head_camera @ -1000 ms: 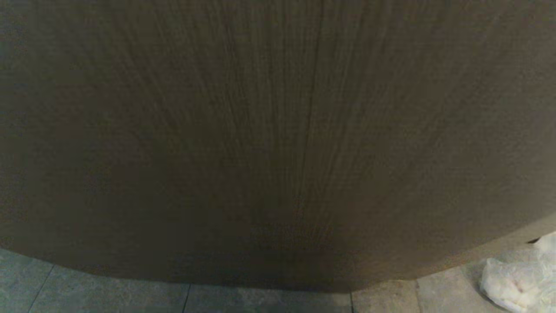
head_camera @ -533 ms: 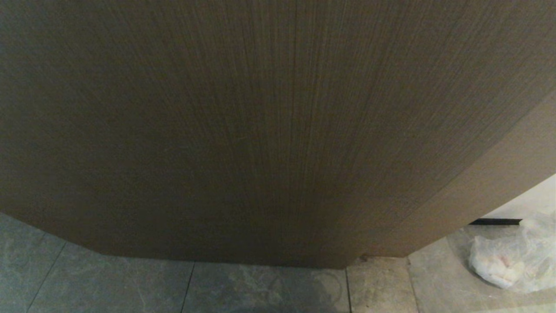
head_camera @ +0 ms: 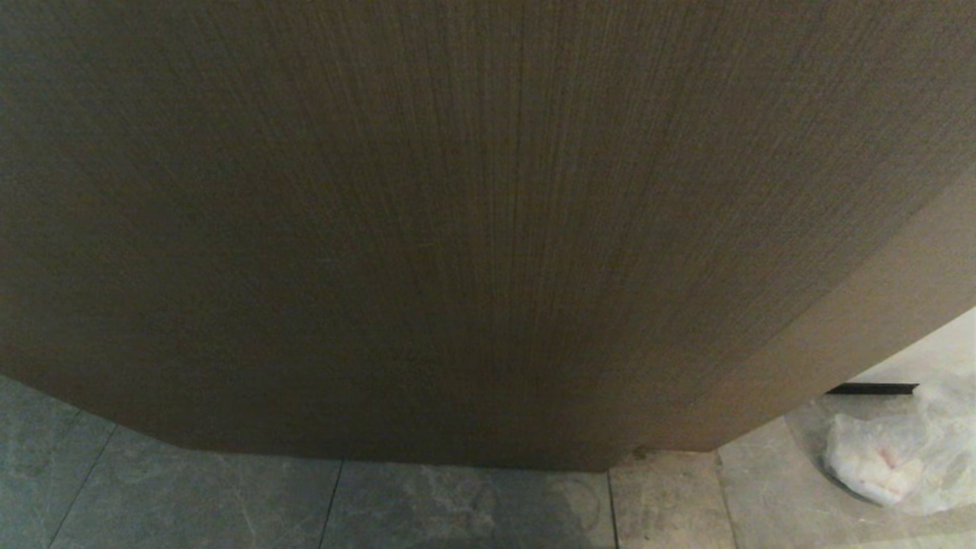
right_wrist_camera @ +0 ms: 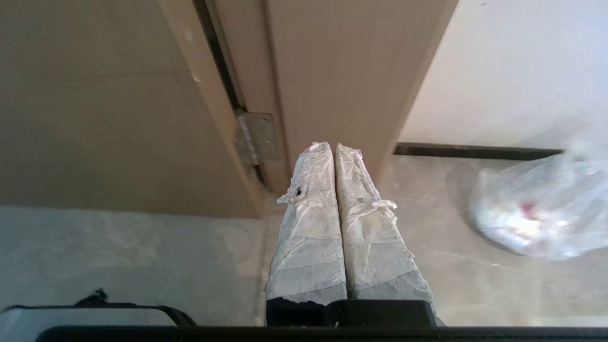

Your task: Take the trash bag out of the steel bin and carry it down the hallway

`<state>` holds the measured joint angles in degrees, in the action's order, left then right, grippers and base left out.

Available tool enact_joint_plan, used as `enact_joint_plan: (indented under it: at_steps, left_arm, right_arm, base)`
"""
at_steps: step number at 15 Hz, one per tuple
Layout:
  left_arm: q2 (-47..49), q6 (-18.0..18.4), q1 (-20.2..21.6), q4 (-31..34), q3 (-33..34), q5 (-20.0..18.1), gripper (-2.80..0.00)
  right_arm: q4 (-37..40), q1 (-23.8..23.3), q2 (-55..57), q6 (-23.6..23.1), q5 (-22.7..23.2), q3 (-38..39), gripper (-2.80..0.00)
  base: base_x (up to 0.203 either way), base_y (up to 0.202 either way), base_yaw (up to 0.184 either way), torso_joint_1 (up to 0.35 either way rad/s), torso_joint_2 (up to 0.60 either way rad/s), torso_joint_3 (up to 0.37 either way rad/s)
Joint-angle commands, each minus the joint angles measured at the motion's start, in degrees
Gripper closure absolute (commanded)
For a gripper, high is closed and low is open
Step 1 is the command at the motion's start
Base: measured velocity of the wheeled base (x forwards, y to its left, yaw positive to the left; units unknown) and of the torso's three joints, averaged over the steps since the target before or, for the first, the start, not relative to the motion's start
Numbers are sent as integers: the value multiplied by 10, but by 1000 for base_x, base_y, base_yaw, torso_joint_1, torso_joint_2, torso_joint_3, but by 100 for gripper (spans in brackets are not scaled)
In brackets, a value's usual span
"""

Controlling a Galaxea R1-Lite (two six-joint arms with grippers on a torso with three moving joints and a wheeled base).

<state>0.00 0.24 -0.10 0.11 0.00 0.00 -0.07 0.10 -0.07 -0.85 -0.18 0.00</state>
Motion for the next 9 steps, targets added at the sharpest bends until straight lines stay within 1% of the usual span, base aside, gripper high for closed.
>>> enact_joint_plan:
  at_steps: [1,9]
  left_arm:
    - [0,-1,0,0,0,1,0]
    - [0,0,0,0,0,1,0]
  right_arm:
    - [0,0,1,0,0,0,0]
    - [0,0,1,0,0,0,0]
  base:
    - [4,100,-16,2,12,-2]
    - [0,194,1,1,1,4]
